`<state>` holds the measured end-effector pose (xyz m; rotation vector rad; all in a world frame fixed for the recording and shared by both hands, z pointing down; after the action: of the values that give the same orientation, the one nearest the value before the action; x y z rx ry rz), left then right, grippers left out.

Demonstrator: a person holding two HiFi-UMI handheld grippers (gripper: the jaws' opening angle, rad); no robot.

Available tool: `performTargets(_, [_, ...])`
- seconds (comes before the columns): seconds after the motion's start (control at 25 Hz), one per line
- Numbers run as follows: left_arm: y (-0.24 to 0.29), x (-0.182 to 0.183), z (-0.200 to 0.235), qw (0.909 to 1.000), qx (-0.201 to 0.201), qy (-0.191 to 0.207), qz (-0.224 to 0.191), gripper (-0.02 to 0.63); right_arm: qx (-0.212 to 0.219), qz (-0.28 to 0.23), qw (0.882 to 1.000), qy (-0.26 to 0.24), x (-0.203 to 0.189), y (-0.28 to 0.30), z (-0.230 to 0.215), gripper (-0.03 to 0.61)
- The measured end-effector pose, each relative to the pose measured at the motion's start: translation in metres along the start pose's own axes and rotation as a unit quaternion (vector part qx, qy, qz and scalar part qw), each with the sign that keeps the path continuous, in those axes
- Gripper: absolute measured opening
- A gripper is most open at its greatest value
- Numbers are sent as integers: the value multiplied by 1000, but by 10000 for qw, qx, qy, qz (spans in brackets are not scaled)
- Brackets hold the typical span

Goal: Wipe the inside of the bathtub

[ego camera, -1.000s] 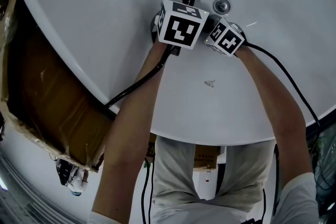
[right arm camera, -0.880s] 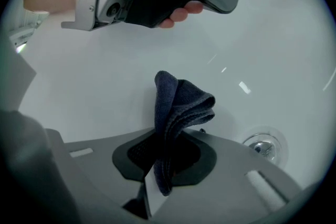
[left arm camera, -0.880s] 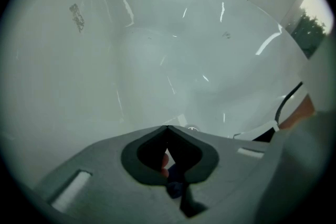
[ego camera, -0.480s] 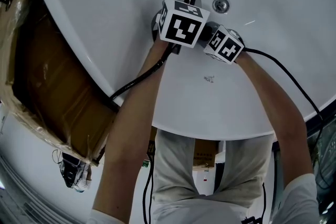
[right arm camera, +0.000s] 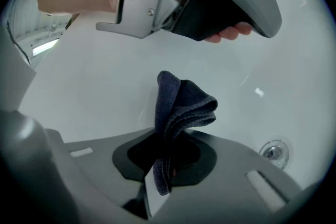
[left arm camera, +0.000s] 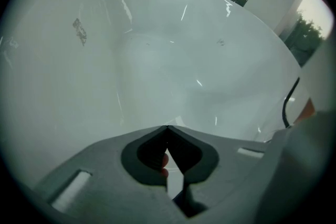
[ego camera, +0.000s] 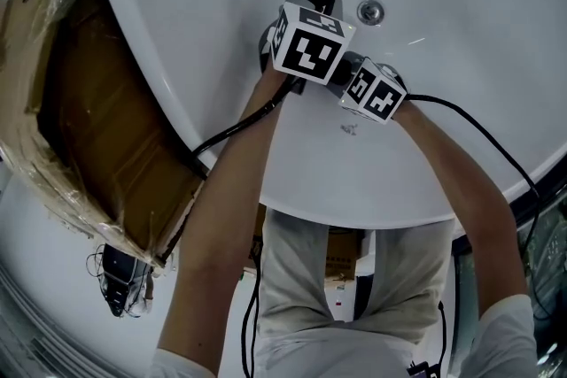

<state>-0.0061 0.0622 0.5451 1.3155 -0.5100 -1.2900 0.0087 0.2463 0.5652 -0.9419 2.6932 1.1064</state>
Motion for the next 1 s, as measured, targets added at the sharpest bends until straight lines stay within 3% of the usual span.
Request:
performTargets(0.48, [-9,11,-10,9986,-205,429,-251,0,236,-73,9992,-298,8,-12,31,55])
performTargets(1.0, [0,0,-14,9986,-285,430,-99,0,506,-220,9982,-242,12,-27,77,55])
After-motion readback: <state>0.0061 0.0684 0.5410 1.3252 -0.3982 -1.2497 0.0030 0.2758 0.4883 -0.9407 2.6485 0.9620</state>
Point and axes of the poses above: the fingertips, and each gripper's own axes: y forward along the fingers, z to its left, x out of its top, the point moved 1 cm from there along -y, backward along the fingers, and after that the axes turned 9 degrees about y, right-handed, at the moved point
